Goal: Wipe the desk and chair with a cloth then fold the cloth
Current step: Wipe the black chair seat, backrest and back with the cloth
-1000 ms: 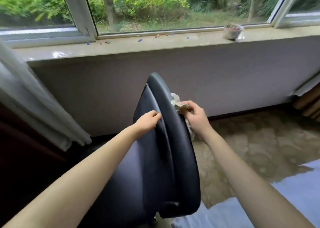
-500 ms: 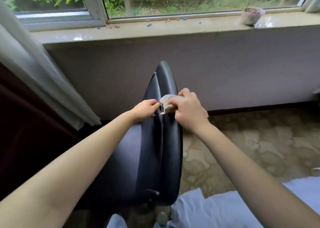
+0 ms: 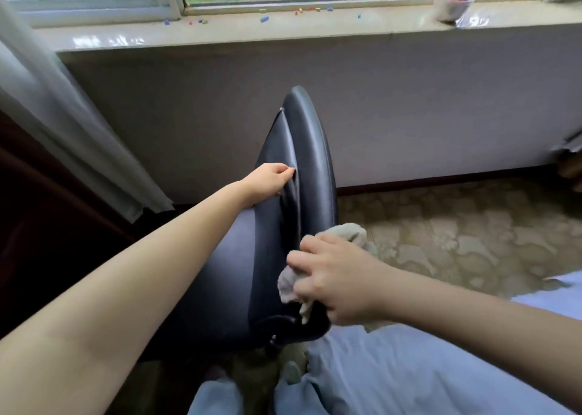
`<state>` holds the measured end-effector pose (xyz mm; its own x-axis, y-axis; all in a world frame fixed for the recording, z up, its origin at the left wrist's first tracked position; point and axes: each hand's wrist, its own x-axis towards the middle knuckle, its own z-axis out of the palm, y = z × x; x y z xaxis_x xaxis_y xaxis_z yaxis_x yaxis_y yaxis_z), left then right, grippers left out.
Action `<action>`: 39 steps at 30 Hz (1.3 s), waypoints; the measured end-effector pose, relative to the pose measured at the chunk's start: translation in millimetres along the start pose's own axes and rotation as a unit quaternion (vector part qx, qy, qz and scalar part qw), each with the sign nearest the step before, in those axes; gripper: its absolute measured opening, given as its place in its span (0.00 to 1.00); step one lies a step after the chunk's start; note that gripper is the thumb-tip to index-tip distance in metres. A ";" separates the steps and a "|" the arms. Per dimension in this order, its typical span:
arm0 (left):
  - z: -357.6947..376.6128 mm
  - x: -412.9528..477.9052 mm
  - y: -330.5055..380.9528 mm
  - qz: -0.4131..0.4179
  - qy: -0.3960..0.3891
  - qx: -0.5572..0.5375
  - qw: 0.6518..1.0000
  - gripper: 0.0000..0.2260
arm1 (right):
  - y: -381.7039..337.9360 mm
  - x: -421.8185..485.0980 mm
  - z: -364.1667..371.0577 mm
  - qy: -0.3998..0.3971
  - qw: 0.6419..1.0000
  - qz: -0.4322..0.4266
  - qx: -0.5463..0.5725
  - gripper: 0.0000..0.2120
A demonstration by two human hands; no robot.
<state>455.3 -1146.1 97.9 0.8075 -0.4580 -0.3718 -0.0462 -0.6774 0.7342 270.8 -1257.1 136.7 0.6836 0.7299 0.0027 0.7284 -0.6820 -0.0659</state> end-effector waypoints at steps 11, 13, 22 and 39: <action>9.5 -22.5 -7.5 -0.007 -0.011 -0.047 0.999 0.21 | 62.3 22.7 30.3 0.338 0.824 0.380 0.250 0.09; 11.6 -23.9 -6.9 -0.012 -0.014 -0.064 0.998 0.19 | 32.3 7.6 29.5 0.329 0.858 0.334 0.209 0.11; 14.0 -41.9 -5.6 -0.033 -0.050 -0.072 0.996 0.20 | -33.6 -14.6 11.5 0.123 0.983 0.075 0.113 0.06; 20.0 -120.0 -21.7 -0.005 -0.119 -0.049 0.992 0.27 | -34.1 36.5 60.2 0.555 0.353 0.434 0.616 0.12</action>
<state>347.6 -1088.0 115.2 0.6450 -0.5827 -0.4943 0.0276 -0.6288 0.7771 268.1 -1204.3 79.0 0.7191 -0.6631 -0.2079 0.1165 0.4100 -0.9046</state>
